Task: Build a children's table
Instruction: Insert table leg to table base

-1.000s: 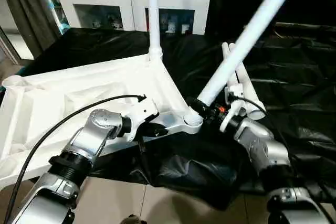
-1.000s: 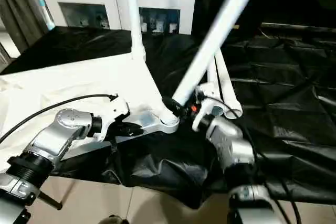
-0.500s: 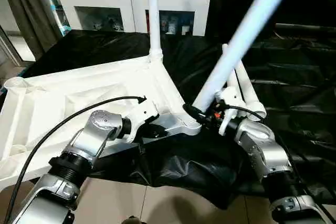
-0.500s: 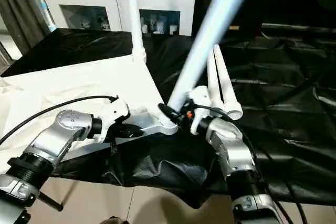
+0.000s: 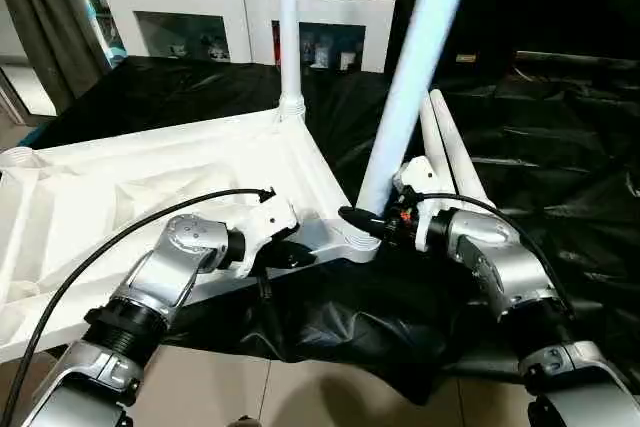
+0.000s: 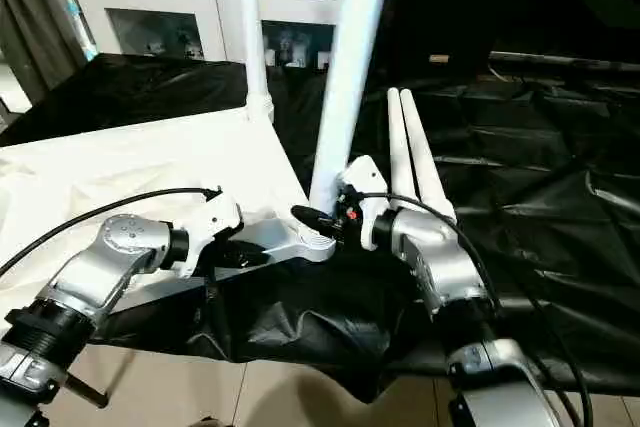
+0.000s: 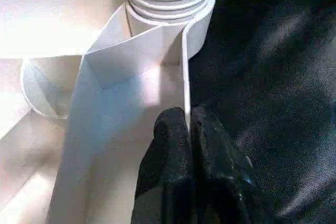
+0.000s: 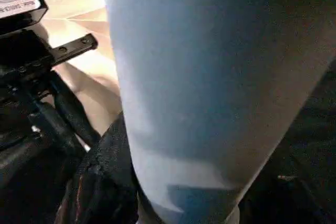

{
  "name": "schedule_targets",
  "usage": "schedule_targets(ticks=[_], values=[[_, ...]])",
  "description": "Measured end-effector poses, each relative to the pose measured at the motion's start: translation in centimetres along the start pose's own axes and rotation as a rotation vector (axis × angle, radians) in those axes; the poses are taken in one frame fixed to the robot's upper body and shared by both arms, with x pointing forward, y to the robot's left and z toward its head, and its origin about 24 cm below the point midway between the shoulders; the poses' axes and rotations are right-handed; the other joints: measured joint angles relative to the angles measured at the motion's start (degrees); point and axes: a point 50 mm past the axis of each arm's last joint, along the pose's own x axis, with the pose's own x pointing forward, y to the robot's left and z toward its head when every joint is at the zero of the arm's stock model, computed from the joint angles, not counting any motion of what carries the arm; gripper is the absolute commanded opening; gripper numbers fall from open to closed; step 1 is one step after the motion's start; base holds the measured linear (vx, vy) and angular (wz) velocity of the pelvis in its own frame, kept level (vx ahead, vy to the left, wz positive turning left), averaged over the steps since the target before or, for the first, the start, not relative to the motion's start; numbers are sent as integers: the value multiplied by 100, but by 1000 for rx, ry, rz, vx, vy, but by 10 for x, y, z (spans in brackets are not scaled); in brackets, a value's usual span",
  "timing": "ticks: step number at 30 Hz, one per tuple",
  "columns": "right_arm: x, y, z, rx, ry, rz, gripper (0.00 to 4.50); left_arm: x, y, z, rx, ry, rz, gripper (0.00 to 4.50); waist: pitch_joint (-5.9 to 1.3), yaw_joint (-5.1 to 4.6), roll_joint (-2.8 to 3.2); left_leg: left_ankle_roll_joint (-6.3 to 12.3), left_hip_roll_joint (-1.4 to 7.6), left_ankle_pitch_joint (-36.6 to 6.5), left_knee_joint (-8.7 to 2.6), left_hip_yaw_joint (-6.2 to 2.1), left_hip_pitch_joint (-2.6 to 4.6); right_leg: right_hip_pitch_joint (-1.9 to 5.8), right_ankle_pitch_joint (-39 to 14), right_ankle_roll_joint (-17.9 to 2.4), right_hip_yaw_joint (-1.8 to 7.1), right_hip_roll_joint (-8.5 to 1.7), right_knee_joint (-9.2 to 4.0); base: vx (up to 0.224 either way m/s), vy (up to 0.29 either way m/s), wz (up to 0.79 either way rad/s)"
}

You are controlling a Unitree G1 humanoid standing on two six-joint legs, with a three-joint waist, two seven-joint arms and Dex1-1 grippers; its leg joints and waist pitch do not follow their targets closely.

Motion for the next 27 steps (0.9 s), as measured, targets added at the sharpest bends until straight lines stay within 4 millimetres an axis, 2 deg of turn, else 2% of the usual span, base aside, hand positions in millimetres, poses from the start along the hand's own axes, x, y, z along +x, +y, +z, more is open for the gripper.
schedule_targets(ticks=[8,11,17,21,24,27], values=[[2,4,4,-35,20,137,193,-12,-1,1,70,42,-54,0,25,-56,-53,0,-2,0,-52,8,0,6,1,-1,0,4,-64,0,0,0],[1,6,6,-54,11,182,193,-17,-1,4,98,54,-72,0,68,-75,-88,-1,-2,0,-70,13,1,5,8,-14,0,4,-77,0,0,0],[-2,6,10,-66,5,232,193,-21,-2,8,122,61,-89,0,133,-71,-111,-1,0,0,-105,38,2,-2,-11,-22,2,4,-87,0,0,0],[0,8,11,-79,-22,211,193,-24,-2,9,98,63,-80,0,164,-74,-120,-2,1,-1,-125,50,10,-6,-19,-21,2,4,-87,0,0,0],[9,8,13,-74,-67,129,193,-26,2,11,62,58,-29,0,249,-93,-132,-2,1,-1,-144,49,29,-10,-34,3,7,4,-85,0,0,0],[17,6,16,-59,-86,39,193,-26,6,13,29,60,20,0,299,-111,-137,-2,0,-1,-150,46,38,-25,-36,7,12,4,-86,0,0,0]])
